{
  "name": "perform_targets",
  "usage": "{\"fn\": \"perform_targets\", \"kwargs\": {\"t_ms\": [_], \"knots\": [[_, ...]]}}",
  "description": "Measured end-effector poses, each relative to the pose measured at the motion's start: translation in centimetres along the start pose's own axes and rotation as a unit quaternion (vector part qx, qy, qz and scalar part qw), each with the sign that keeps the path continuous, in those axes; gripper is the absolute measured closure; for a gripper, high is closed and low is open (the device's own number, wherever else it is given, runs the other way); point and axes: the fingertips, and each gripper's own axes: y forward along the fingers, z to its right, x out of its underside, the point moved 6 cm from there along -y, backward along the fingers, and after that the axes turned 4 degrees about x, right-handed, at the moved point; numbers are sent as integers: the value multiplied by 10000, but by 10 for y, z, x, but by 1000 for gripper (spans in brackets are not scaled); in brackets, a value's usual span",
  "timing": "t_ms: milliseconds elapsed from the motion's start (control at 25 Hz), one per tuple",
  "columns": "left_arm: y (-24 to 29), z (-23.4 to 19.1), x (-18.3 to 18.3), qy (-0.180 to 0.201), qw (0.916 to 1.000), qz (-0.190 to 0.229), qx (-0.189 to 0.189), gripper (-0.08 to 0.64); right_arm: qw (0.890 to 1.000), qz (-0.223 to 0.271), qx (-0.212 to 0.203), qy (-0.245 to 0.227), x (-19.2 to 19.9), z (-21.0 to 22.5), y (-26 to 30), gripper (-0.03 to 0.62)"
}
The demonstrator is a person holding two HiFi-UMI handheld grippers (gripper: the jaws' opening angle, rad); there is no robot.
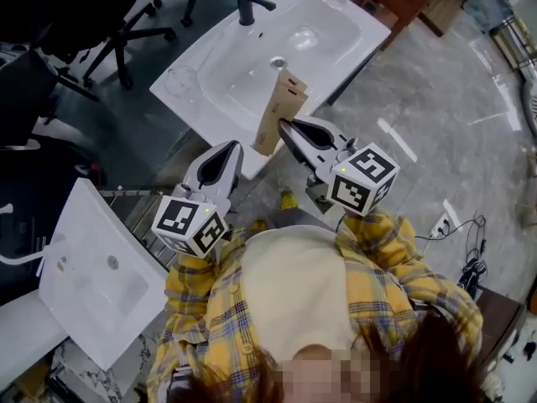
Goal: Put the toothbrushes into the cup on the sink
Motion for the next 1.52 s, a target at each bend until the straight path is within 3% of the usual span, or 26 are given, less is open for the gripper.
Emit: {"fn": "perform_targets", "kwargs": {"t_ms": [200, 760, 1080, 1520], "knots": [[28, -10, -11, -11, 9998, 15, -199, 551, 9995, -146, -292, -39, -18, 23, 22, 572], [39, -7, 5, 107, 9961, -18, -881, 549, 9950, -230, -943, 226, 0, 47, 39, 572], [36, -42, -10, 201, 9969, -14, -762, 540, 9954, -222, -879, 293, -8, 39, 73, 572], [46, -75, -32, 426, 9987, -184, -223, 440, 9947, -235, -932, 368, -25, 27, 106, 572]]}}
